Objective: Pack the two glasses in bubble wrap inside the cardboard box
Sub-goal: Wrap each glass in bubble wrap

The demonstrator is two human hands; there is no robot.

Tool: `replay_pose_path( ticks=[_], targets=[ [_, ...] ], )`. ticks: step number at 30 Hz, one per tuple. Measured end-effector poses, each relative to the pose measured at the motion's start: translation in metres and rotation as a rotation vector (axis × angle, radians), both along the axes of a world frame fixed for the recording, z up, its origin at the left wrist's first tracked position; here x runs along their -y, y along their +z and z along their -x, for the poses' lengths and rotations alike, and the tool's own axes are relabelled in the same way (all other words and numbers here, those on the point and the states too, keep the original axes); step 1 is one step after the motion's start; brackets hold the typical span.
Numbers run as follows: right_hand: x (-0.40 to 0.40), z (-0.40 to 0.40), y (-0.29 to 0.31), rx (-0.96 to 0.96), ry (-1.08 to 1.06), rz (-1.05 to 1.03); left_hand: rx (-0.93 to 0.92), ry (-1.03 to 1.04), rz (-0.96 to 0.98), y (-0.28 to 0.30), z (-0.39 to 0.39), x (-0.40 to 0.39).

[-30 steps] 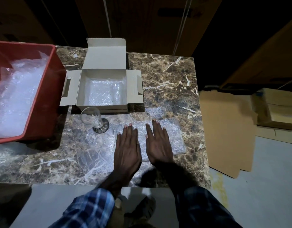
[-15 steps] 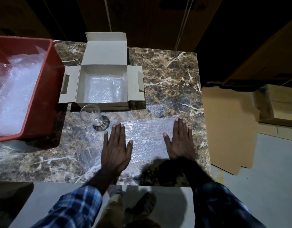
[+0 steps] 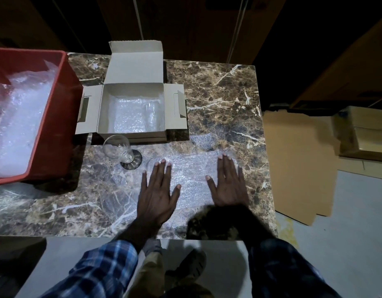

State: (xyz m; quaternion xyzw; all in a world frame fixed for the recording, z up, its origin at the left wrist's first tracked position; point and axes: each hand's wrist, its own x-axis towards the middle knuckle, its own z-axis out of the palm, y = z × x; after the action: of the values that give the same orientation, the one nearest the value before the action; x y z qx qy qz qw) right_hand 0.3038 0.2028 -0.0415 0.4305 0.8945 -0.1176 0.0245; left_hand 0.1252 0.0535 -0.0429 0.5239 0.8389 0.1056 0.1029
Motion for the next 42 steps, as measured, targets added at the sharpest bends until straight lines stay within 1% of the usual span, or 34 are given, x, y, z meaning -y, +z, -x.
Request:
replay_pose_path(
  ticks=[3,5,7,9,11,12,15,18,21,25,28,32,38,42],
  targets=[
    [-0.011,-0.011,0.006,-0.024,-0.076,0.002,0.015,0.044,0.015,0.001,0.015,0.010],
    [-0.006,-0.005,0.016,-0.052,-0.079,-0.010,0.044,0.036,0.015,0.004,0.021,0.018],
    [0.012,0.008,0.029,-0.101,-0.009,-0.099,0.056,0.011,-0.001,0.007,0.025,0.026],
    [0.037,0.022,0.034,-0.249,0.118,-0.164,0.056,-0.031,-0.029,0.012,0.026,0.031],
    [0.064,0.038,0.033,-0.395,0.235,-0.150,0.061,-0.062,-0.048,0.014,0.029,0.035],
    [0.077,0.045,0.033,-0.393,0.281,-0.114,0.062,-0.077,-0.051,0.014,0.033,0.037],
    [0.103,0.055,0.029,-0.263,0.368,-0.020,0.051,-0.148,-0.037,0.013,0.046,0.045],
    [0.110,0.056,0.024,-0.232,0.352,-0.039,0.056,-0.198,-0.014,0.013,0.057,0.049],
    [0.111,0.055,0.015,-0.294,0.355,-0.096,0.071,-0.205,-0.001,0.014,0.059,0.049],
    [0.111,0.051,0.008,-0.358,0.350,-0.117,0.108,-0.216,0.000,0.019,0.059,0.051],
    [0.110,0.047,0.011,-0.404,0.326,-0.094,0.146,-0.240,-0.004,0.021,0.062,0.053],
    [0.109,0.040,0.014,-0.467,0.344,0.000,0.201,-0.288,-0.029,0.023,0.069,0.057],
    [0.107,0.042,0.014,-0.420,0.344,-0.014,0.179,-0.388,-0.073,0.029,0.051,0.066],
    [0.108,0.044,0.017,-0.460,0.290,0.018,0.124,-0.400,-0.120,0.022,0.042,0.071]
  ],
)
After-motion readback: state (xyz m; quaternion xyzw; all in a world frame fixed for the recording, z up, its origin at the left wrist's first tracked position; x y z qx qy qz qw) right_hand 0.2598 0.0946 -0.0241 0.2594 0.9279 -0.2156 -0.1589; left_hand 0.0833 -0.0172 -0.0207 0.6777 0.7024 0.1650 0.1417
